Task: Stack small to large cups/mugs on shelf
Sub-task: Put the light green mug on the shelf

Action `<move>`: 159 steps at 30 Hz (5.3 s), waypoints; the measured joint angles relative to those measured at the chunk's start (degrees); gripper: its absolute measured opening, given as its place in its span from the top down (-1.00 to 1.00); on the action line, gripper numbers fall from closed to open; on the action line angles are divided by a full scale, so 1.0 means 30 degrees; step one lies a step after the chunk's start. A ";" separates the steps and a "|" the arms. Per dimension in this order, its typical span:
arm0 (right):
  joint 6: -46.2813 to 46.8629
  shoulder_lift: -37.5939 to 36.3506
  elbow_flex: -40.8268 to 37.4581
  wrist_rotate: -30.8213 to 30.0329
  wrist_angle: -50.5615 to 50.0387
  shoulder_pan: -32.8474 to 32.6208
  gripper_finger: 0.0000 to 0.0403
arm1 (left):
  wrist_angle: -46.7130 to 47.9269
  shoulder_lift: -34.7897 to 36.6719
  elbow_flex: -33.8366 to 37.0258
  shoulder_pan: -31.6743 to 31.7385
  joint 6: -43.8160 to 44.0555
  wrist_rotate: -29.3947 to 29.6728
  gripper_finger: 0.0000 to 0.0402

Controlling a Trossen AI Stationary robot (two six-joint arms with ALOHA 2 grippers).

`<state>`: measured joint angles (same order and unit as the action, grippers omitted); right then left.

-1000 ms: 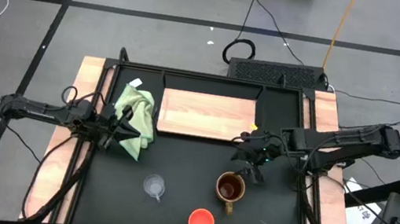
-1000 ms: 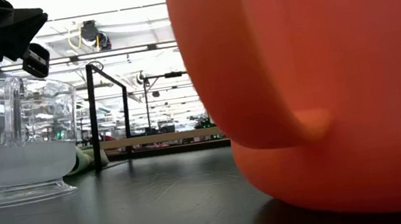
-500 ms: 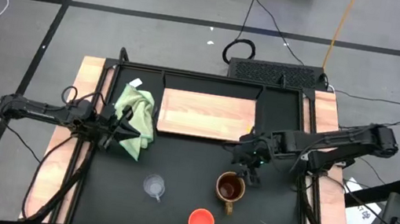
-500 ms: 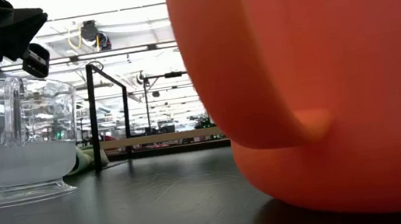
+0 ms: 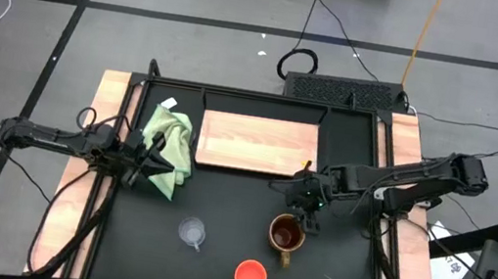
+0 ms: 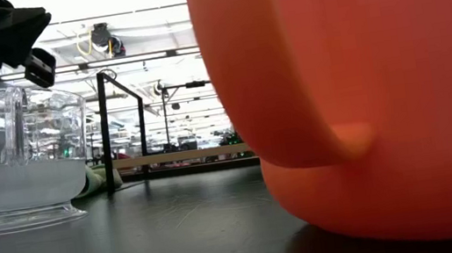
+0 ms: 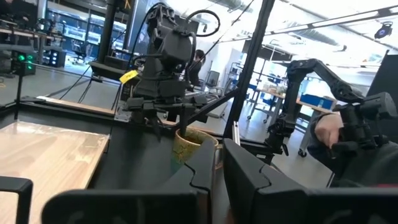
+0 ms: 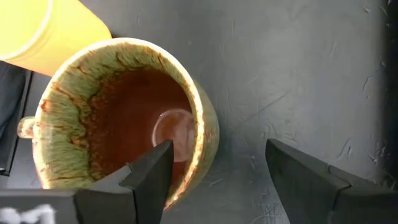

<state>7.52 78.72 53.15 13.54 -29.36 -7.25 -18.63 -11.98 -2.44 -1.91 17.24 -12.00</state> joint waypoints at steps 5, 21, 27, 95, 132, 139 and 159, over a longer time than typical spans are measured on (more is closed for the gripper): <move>0.0141 0.0297 0.0000 0.0031 0.0028 0.0000 -0.23 | 0.0021 -0.0002 0.0000 -0.0002 -0.0003 -0.0031 0.84; -0.0134 0.0295 -0.0007 -0.0001 0.0611 -0.0372 0.10 | 0.0022 -0.0002 0.0000 0.0006 -0.0003 -0.0046 0.84; -0.0267 0.0283 -0.0402 -0.0009 0.1348 -0.0372 0.42 | 0.0029 -0.0002 0.0000 0.0001 0.0017 -0.0046 0.84; -0.2981 -0.5055 -0.2933 -0.2585 0.7732 0.0957 0.88 | -0.0007 0.0000 0.0000 -0.0009 0.0172 -0.0344 0.84; -0.6582 0.6298 1.3120 0.1411 -0.1903 0.7433 0.88 | 0.1326 0.0005 0.0000 -0.0016 -0.0703 -0.0650 0.84; -0.7381 0.8876 1.6860 0.1645 -0.4296 0.8154 0.88 | 0.1344 0.0006 0.0000 -0.0016 -0.0703 -0.0661 0.84; -0.8899 1.3824 2.2382 0.1550 -0.7036 0.9292 0.88 | 0.1894 -0.0002 -0.0004 -0.0016 -0.1785 -0.0993 0.84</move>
<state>-19.18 120.19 120.29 18.20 -50.47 20.63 -12.95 -11.99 -2.45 -1.96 11.89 -14.98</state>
